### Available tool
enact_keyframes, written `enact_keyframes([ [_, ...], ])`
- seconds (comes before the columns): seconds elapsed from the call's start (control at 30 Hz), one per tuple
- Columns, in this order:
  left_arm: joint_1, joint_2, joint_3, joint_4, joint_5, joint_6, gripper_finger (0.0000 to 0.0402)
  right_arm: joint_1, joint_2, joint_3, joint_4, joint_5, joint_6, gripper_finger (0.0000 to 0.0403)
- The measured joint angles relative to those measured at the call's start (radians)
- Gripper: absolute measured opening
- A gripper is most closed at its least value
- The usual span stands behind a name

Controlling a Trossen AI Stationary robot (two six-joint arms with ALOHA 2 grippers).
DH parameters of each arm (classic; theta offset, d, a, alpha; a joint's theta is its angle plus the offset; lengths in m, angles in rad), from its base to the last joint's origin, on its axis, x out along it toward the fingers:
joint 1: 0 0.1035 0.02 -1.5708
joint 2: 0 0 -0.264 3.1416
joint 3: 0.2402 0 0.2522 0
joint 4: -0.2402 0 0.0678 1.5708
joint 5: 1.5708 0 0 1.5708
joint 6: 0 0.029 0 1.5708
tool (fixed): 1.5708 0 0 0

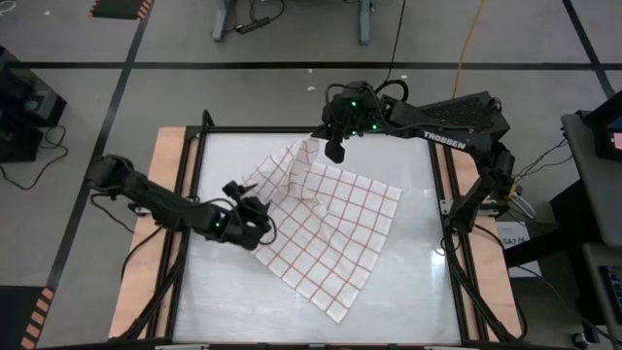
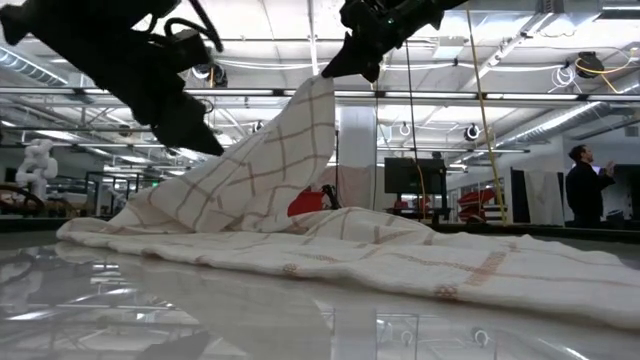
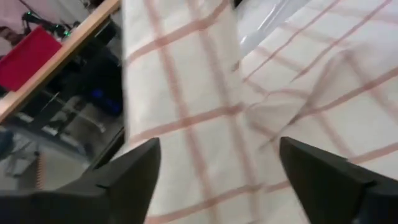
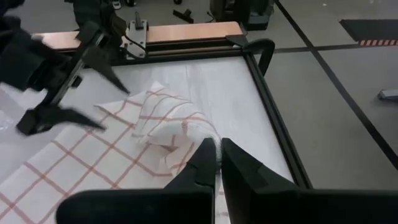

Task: Roll towel
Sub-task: Fold the white checkered towel

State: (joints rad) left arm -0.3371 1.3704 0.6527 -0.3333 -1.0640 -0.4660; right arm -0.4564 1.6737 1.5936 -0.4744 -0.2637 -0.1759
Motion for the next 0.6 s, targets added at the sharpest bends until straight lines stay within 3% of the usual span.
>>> enact_keyframes([
  [0.2,-0.010,0.140,-0.014,0.105,-0.062,-0.051,0.0365,0.000,0.000,0.000,0.013,0.000,0.008,0.0004],
  [0.4,-0.010,0.282,-0.002,0.203,-0.199,-0.049,0.0348,0.000,0.000,0.000,0.021,0.000,0.016,0.0004],
  [0.6,0.016,0.371,0.004,0.197,-0.227,-0.051,0.0336,0.000,0.000,0.000,0.027,0.000,0.018,0.0004],
])
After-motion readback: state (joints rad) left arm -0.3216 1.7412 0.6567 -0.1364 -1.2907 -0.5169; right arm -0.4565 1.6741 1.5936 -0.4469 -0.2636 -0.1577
